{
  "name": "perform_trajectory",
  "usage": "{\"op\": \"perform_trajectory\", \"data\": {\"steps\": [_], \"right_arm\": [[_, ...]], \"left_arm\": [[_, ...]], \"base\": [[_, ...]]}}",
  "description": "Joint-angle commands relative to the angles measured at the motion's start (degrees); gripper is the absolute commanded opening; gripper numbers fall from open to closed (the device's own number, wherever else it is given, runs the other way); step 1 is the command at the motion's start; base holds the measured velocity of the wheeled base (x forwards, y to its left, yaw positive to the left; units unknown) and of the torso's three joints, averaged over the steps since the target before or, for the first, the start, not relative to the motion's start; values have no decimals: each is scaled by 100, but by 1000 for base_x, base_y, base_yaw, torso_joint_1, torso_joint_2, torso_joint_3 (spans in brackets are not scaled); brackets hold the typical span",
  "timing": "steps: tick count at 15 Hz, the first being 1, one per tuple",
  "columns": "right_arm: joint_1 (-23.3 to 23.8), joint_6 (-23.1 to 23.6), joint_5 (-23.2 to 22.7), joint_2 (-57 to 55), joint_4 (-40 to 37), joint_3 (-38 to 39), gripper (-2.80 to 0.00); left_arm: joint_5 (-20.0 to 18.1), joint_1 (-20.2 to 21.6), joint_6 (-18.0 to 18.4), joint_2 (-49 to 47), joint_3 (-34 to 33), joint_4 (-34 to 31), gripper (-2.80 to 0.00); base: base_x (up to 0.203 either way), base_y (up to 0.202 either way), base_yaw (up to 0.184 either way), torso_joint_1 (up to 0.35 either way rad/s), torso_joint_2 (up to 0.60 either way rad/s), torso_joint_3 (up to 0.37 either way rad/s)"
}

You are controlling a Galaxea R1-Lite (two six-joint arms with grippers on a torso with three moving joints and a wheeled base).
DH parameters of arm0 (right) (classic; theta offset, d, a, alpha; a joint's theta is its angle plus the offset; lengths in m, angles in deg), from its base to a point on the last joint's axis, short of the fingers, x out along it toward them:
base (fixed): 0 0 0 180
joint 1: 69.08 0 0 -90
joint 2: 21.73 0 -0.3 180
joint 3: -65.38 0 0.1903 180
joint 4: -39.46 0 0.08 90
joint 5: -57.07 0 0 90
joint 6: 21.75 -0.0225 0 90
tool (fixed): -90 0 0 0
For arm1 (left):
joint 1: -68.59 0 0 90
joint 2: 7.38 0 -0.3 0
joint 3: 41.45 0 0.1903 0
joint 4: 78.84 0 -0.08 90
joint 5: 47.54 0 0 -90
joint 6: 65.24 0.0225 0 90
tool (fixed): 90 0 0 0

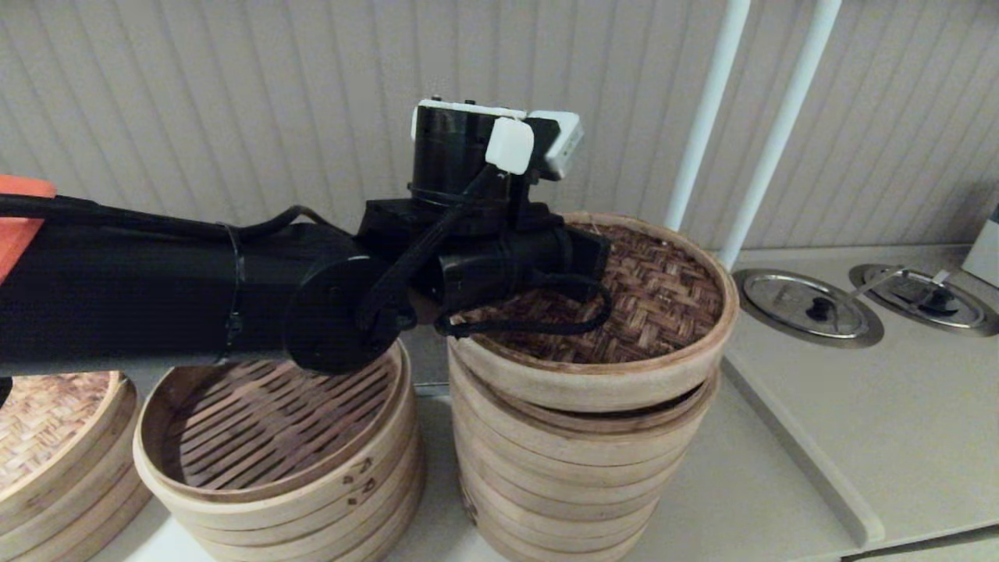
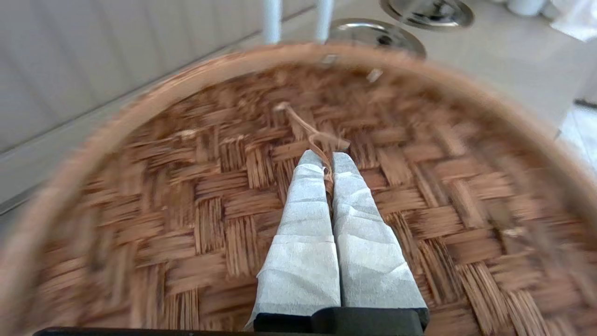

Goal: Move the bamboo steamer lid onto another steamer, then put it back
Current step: Pick up the steamer, then put the steamer

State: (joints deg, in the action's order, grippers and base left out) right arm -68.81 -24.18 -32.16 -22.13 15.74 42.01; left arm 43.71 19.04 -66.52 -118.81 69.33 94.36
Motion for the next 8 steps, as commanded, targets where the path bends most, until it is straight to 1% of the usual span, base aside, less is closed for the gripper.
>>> {"op": "perform_trajectory", "data": {"steps": [1,6,8], "right_arm": [[0,-4,-6,-4,0,18,-280],[0,-4,2,-4,0,18,-280],[0,-4,2,-4,0,18,-280]], "left_arm": [[-3,7,-5,101,-13,13,-280],[-3,152,-5,320,-90,-10,-280],[-11,241,-5,418,-92,-139,-280]], "base": [[0,0,0,0,0,0],[0,0,0,0,0,0],[0,0,0,0,0,0]]}}
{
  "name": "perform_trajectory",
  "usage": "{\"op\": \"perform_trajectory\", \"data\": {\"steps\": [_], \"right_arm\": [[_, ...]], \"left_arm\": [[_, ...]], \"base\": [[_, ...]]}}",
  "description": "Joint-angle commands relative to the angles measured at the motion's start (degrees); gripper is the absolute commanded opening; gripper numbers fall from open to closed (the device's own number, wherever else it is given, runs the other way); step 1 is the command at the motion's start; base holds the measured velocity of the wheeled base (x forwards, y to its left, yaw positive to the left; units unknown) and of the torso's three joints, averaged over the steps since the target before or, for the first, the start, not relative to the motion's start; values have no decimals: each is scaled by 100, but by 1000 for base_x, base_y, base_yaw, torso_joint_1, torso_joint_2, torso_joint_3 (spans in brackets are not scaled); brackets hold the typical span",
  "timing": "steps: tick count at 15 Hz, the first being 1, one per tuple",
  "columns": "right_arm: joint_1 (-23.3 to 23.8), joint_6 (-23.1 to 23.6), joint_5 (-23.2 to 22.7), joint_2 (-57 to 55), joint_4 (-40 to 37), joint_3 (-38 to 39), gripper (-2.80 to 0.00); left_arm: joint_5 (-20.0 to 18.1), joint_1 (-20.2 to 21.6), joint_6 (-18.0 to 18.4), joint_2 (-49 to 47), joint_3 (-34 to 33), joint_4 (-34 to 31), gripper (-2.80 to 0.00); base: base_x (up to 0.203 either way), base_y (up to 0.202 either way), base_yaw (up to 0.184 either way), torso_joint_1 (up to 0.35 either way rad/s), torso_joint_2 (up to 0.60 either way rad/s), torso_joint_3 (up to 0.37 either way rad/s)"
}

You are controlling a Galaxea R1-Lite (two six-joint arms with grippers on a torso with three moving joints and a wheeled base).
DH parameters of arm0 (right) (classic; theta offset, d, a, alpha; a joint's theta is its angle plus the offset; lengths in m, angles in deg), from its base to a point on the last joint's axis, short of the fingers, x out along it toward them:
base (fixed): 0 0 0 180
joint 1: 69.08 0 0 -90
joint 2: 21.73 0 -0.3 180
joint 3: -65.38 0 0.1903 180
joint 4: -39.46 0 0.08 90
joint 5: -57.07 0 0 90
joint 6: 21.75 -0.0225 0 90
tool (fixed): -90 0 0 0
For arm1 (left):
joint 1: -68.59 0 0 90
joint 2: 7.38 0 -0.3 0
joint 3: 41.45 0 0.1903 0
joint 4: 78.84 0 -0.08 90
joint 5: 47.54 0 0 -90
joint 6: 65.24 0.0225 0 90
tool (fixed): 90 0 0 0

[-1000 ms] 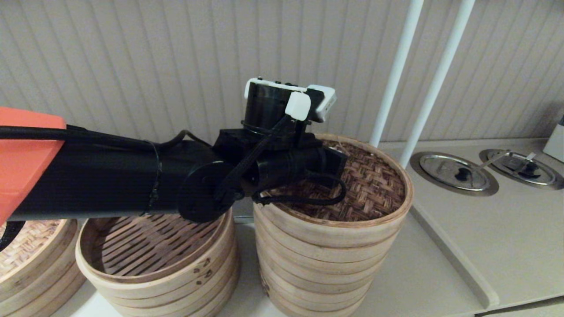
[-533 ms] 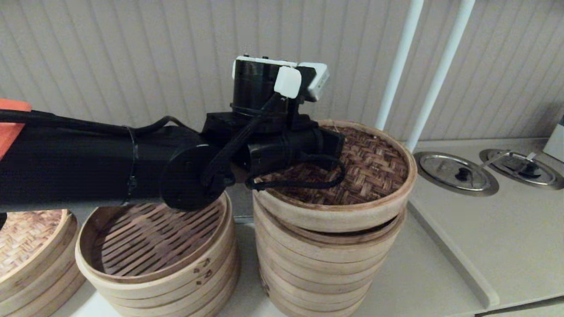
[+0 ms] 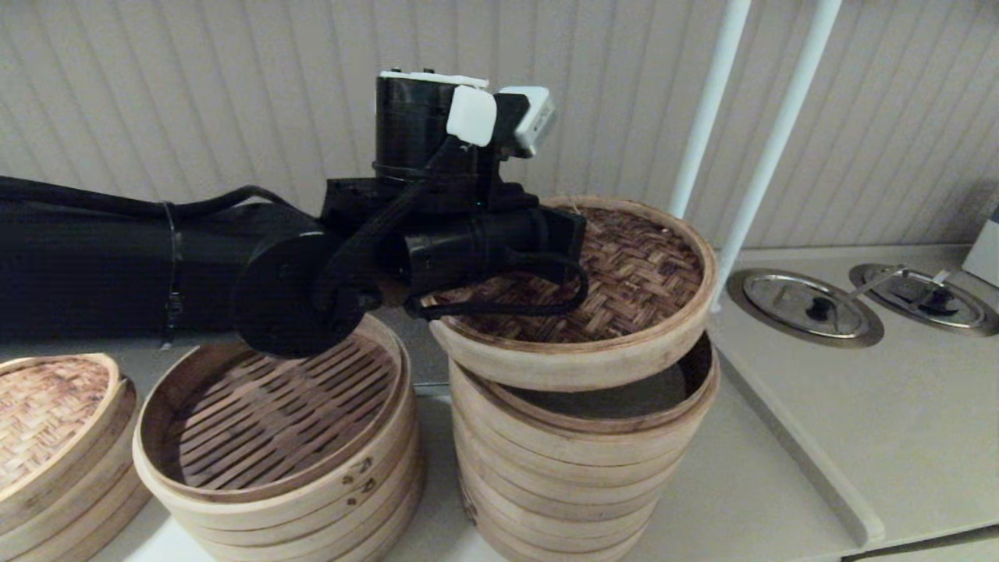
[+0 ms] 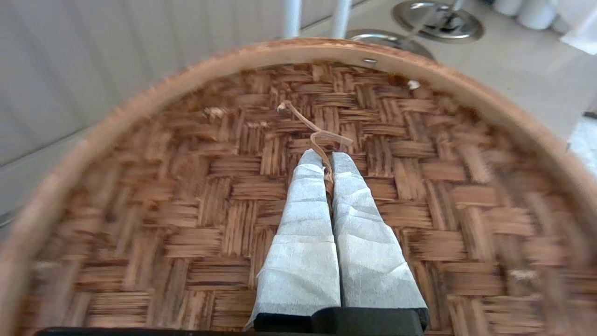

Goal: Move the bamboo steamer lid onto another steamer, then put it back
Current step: Put the steamer

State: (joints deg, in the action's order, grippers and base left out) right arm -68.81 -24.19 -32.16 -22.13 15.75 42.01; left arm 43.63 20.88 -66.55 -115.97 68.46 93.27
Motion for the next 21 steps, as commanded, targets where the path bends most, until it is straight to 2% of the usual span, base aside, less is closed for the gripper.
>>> {"op": "perform_trajectory", "data": {"steps": [1,5,14,21], "right_arm": [[0,-3,-2,-4,-1,18,-280],[0,-3,2,-4,-1,18,-280],[0,-3,2,-4,-1,18,-280],[0,-3,2,-4,-1,18,-280]], "left_arm": [[-3,129,-2,206,-22,-75,-280],[-4,321,-2,351,-186,-83,-280],[-116,1075,12,824,-807,-69,-280],[-379,1596,49,1285,-1278,-98,-280]], "base": [[0,0,0,0,0,0],[0,0,0,0,0,0],[0,0,0,0,0,0],[0,0,0,0,0,0]]}}
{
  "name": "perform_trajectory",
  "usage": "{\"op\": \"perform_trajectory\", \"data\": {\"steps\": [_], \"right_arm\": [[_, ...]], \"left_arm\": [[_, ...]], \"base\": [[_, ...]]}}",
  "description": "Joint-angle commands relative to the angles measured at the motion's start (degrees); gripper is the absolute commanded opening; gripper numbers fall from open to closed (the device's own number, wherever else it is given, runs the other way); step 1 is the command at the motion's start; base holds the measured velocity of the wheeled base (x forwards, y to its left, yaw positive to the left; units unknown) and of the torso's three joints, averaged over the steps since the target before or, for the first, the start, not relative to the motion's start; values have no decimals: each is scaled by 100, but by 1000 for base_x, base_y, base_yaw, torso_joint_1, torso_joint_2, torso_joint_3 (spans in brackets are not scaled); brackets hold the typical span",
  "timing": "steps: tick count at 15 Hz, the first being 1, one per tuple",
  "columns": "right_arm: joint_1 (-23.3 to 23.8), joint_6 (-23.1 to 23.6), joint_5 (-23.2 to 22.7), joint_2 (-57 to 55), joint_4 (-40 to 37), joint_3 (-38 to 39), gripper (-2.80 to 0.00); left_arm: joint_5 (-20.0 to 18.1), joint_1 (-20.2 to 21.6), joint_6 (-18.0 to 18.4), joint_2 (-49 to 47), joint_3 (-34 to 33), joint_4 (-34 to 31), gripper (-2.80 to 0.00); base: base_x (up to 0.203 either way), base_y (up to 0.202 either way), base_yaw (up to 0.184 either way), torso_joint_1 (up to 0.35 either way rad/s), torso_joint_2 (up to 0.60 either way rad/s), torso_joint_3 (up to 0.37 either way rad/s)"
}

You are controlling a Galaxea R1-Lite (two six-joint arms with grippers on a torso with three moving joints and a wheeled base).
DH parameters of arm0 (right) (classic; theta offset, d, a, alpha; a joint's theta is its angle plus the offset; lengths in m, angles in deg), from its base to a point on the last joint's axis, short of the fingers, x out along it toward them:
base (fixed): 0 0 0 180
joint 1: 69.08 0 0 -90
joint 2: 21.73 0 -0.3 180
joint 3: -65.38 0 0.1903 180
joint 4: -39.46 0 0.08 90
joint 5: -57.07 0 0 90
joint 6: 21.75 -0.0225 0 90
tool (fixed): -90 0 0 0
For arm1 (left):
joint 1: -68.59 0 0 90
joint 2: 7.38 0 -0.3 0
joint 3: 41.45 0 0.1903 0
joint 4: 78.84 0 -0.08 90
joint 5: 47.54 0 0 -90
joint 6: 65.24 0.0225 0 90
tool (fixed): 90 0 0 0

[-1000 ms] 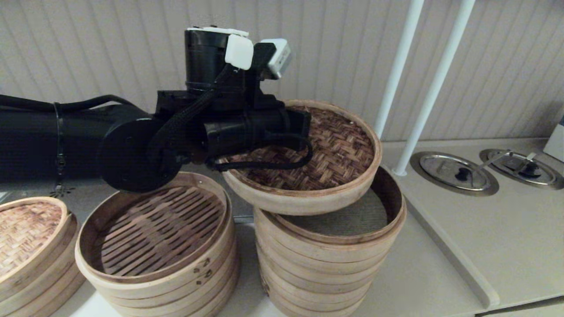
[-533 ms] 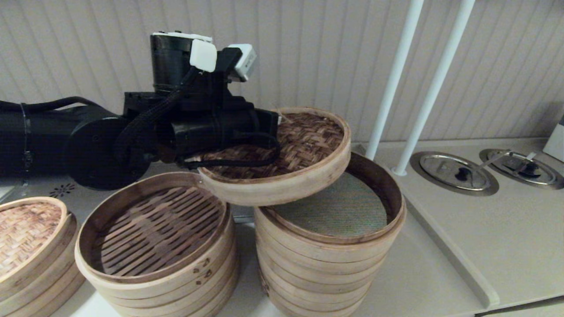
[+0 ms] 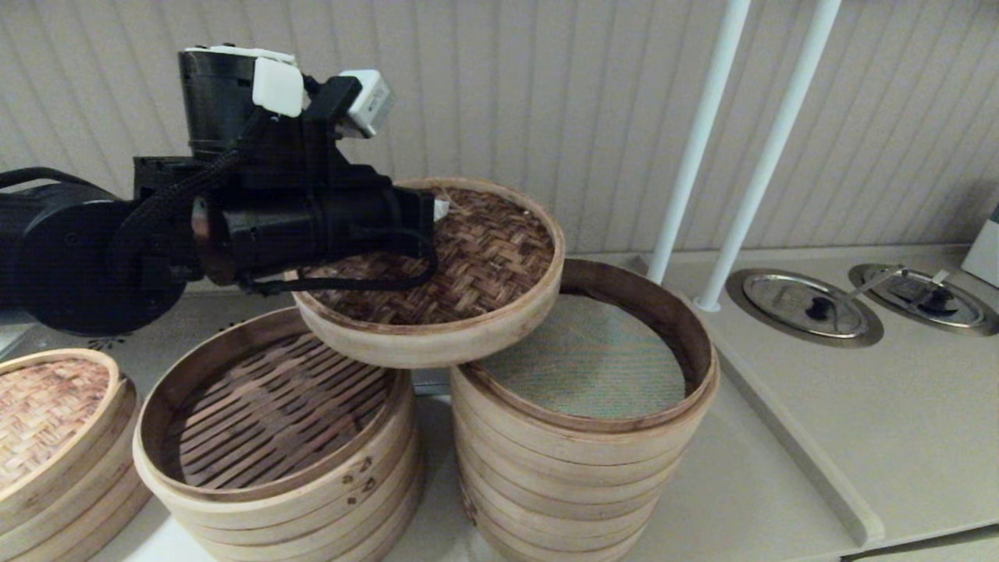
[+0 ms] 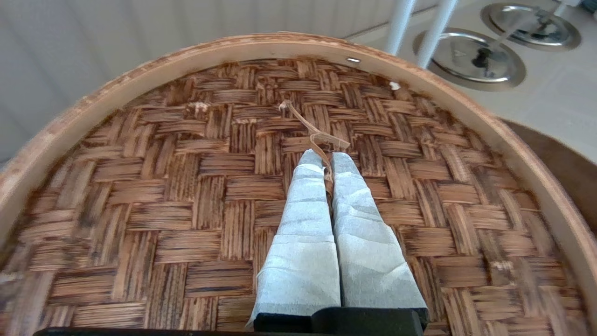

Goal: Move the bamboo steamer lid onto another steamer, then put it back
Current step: Put the steamer

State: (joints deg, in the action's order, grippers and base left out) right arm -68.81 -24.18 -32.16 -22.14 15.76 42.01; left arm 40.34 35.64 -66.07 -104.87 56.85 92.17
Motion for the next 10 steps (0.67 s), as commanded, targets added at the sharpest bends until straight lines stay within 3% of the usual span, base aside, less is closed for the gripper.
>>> {"op": "perform_trajectory", "data": {"steps": [1,10], "right_arm": [[0,-4,2,-2,-2,18,-280],[0,-4,2,-2,-2,18,-280]], "left_arm": [[-102,202,3,263,-176,12,-280],[-474,973,150,1005,-1127,22,-280]], "base": [[0,0,0,0,0,0],[0,0,0,0,0,0]]}}
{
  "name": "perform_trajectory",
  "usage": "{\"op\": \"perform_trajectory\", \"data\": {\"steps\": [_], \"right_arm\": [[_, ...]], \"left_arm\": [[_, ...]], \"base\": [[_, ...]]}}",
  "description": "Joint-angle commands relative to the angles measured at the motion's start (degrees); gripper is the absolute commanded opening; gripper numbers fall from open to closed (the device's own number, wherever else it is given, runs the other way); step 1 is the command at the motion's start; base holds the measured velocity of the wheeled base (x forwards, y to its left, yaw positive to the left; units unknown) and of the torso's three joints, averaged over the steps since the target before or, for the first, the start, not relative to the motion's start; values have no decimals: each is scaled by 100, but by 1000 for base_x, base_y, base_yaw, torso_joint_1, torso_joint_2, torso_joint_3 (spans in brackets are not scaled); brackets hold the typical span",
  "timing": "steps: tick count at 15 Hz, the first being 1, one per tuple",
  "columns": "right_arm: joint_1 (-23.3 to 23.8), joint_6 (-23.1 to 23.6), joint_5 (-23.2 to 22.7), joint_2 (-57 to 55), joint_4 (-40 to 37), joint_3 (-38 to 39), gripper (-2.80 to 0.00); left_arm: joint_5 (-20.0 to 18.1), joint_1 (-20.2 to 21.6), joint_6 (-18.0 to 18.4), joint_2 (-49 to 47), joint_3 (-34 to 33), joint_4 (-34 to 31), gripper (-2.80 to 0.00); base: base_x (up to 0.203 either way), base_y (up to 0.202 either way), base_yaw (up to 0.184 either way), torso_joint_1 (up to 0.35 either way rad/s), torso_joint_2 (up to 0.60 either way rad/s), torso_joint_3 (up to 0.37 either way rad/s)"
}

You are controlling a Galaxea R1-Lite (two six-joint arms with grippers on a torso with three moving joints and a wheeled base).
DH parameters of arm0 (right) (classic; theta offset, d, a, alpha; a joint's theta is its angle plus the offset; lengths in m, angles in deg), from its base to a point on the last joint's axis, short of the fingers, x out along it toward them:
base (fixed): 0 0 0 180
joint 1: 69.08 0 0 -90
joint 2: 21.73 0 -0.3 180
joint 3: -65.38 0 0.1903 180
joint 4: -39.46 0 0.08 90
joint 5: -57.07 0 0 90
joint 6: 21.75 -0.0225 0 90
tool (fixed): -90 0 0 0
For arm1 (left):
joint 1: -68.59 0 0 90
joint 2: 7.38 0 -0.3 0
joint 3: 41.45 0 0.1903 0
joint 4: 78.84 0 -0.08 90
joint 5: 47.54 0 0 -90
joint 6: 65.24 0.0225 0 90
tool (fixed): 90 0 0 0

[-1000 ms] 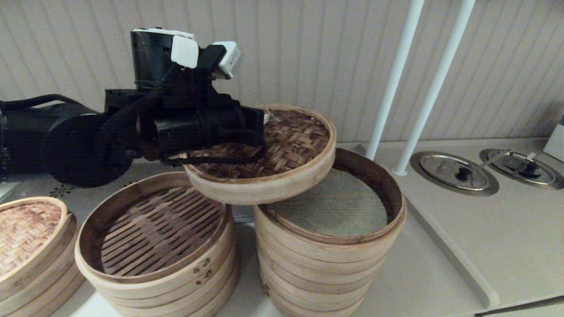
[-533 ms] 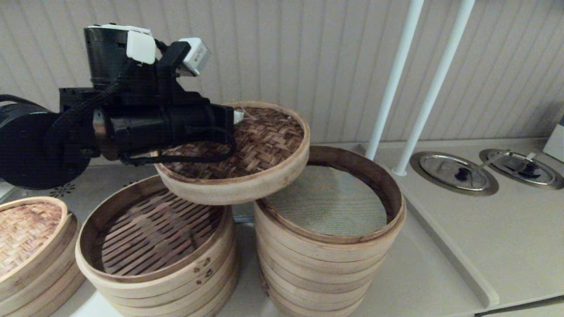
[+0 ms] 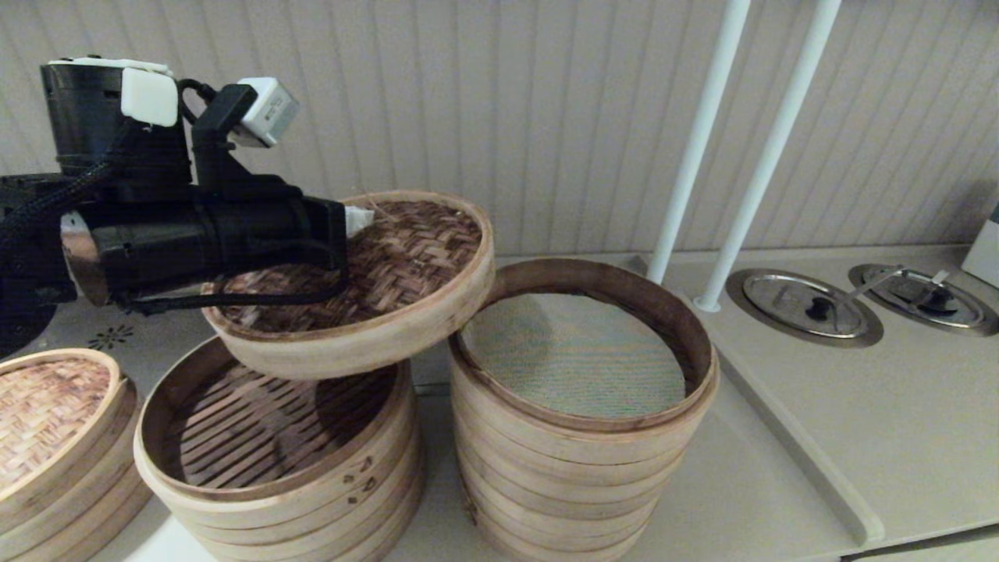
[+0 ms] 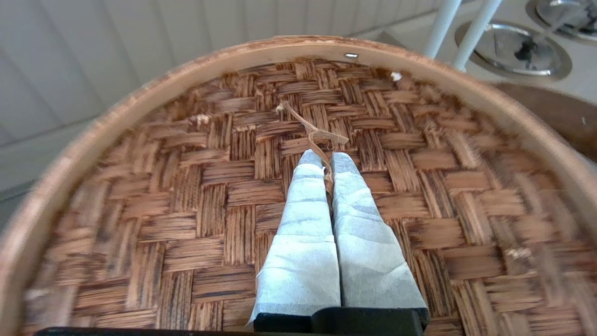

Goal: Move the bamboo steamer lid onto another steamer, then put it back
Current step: Put the steamer

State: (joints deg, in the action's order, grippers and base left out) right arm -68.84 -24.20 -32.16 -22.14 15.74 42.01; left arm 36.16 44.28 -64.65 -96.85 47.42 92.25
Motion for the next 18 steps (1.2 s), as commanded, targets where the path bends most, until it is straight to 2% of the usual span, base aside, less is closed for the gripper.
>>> {"op": "perform_trajectory", "data": {"steps": [1,10,14,18], "right_arm": [[2,-1,-6,-2,0,18,-280],[2,-1,2,-2,0,18,-280],[2,-1,2,-2,0,18,-280],[2,-1,0,-2,0,18,-280]], "left_arm": [[-81,174,21,261,-308,42,-280],[-126,859,204,659,-1285,277,-280],[-126,959,232,779,-1557,287,-280],[-126,970,502,852,-1908,354,-280]], "base": [[0,0,0,0,0,0],[0,0,0,0,0,0],[0,0,0,0,0,0],[0,0,0,0,0,0]]}}
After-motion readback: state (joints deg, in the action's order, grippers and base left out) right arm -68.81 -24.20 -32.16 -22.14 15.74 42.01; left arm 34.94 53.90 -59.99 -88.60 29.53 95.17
